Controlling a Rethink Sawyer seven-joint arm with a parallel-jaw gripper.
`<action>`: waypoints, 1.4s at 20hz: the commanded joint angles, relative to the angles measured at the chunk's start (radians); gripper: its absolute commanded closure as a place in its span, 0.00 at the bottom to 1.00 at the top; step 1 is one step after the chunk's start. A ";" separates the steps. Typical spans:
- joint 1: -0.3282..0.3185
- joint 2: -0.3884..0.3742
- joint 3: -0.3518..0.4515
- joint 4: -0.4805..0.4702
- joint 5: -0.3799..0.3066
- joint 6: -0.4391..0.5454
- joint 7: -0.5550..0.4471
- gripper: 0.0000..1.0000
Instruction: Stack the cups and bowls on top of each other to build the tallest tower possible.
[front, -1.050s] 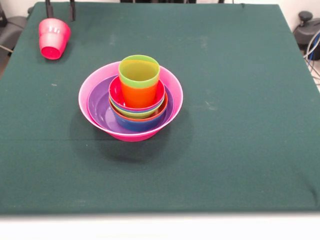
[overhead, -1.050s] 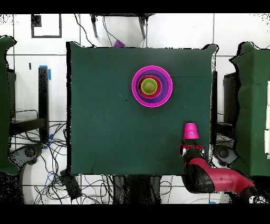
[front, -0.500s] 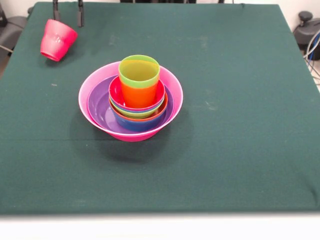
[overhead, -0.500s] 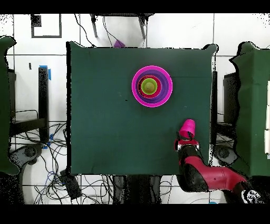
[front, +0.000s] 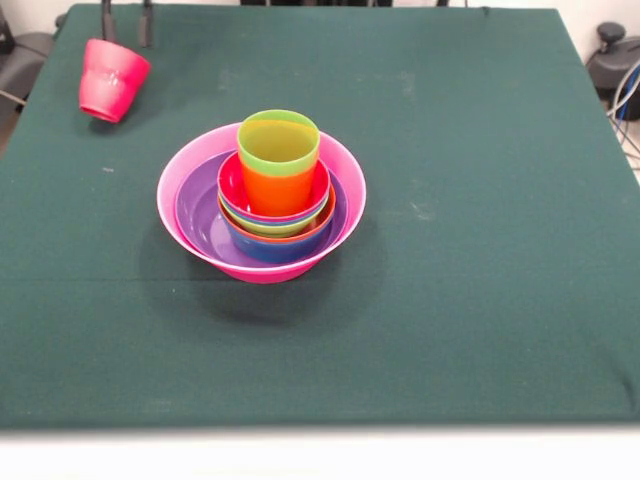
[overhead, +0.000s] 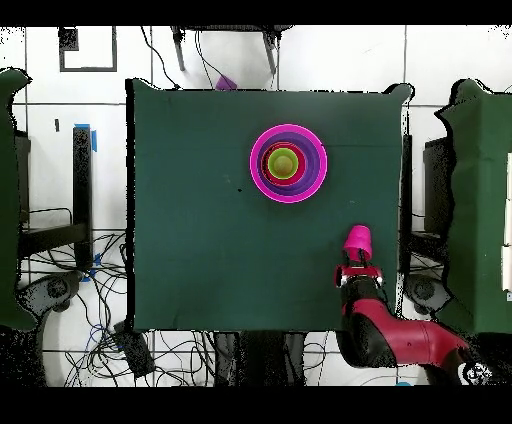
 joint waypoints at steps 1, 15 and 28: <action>0.083 0.018 -0.027 -0.098 0.069 -0.102 0.020 1.00; 0.191 0.036 -0.132 -0.129 0.171 -0.175 0.015 1.00; 0.243 -0.012 -0.059 -0.107 0.159 0.112 0.109 0.00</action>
